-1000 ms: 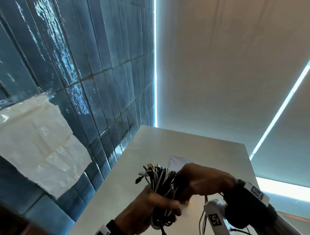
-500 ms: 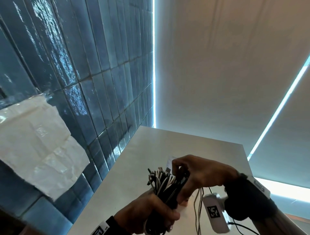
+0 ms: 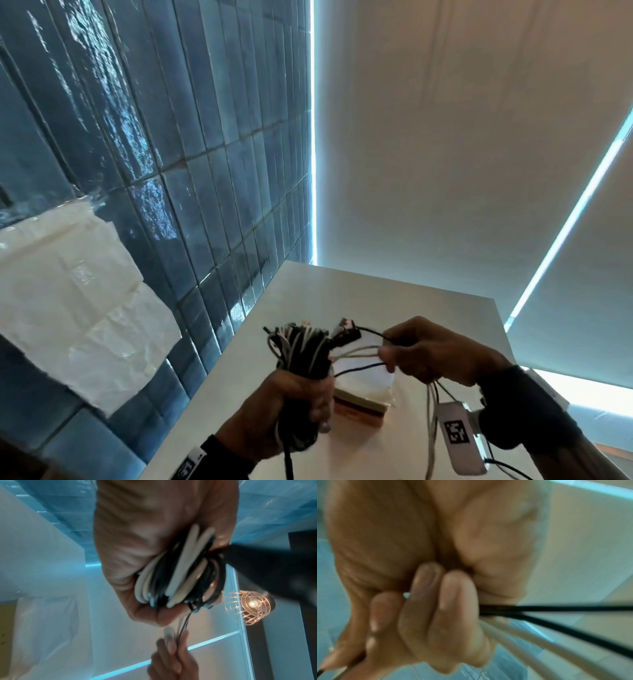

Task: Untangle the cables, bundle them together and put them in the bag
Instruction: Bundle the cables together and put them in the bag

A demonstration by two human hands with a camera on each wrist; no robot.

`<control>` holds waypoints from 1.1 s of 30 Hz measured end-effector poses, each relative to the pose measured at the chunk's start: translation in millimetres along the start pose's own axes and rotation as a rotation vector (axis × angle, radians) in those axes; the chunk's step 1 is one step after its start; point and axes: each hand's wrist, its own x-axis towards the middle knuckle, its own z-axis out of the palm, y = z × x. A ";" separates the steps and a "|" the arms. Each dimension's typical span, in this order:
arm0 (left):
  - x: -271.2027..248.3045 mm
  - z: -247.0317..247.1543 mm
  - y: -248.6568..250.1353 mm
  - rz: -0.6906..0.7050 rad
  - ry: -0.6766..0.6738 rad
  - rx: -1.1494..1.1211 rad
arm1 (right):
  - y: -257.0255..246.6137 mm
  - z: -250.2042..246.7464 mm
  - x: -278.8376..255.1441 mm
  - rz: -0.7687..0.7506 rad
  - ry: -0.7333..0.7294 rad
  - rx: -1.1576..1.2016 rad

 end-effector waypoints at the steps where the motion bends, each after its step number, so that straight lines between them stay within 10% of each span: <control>1: -1.2 -3.3 5.8 0.026 0.023 -0.012 | 6.0 -5.1 -4.0 -0.022 0.019 0.036; 10: 13.0 8.2 13.4 0.098 0.175 0.028 | 11.5 34.7 3.9 -0.178 0.554 0.480; 17: 22.4 26.3 5.9 0.093 0.291 -0.032 | -6.2 74.9 18.0 -0.311 0.914 0.073; 33: 29.0 27.5 1.1 0.274 0.343 -0.125 | -18.4 118.4 20.4 -0.300 0.487 -1.078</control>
